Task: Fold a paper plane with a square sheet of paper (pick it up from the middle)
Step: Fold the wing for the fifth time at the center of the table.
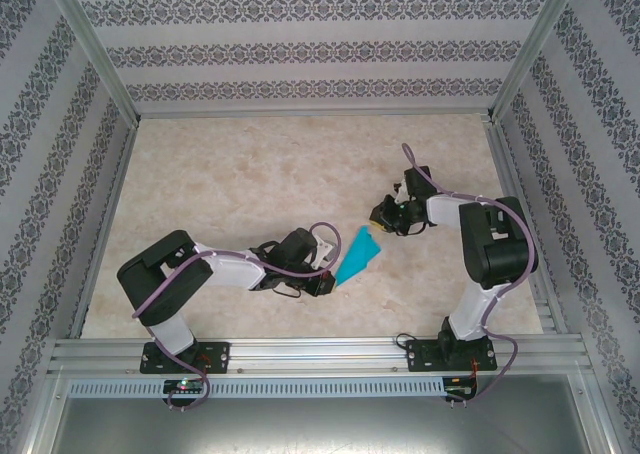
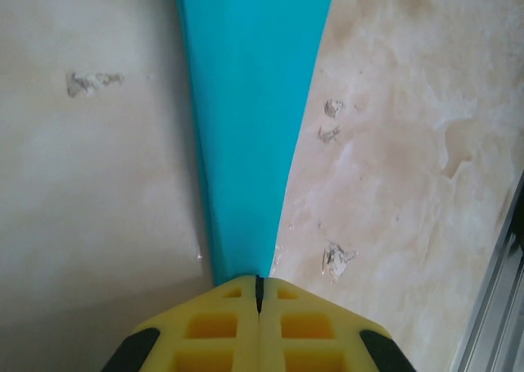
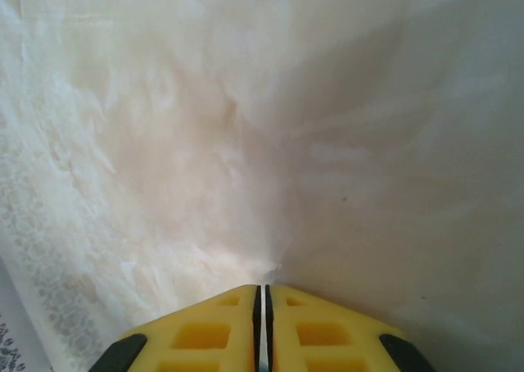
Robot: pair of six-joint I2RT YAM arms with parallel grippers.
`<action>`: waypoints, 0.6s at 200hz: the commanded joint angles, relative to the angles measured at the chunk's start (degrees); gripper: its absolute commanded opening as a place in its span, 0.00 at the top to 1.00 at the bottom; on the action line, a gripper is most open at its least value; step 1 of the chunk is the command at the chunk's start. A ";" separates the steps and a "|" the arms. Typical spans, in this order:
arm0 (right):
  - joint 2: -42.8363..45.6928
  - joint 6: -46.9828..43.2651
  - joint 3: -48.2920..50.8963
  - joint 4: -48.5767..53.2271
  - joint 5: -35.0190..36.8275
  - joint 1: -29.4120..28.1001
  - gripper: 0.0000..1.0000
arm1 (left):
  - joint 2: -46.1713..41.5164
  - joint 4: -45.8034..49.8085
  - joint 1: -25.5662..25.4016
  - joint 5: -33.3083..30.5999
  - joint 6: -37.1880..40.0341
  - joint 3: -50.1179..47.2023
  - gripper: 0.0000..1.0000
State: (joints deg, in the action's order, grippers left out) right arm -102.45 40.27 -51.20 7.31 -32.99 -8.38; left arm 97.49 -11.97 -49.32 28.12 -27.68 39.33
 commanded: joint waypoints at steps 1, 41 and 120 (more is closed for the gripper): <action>5.57 -2.68 -0.39 2.67 0.27 0.64 0.84 | -0.39 12.42 0.01 -0.04 -1.31 0.34 0.93; 13.59 -6.15 2.35 9.37 -1.91 0.65 0.68 | -3.91 14.54 -0.40 -0.53 -1.89 5.77 0.78; 25.12 -6.73 10.49 12.11 -2.60 0.56 0.54 | -4.35 23.01 -1.81 -6.40 2.77 12.44 0.60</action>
State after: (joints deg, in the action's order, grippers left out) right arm -80.14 34.41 -42.61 17.61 -34.44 -8.08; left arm 92.03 5.76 -49.91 23.94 -27.51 49.52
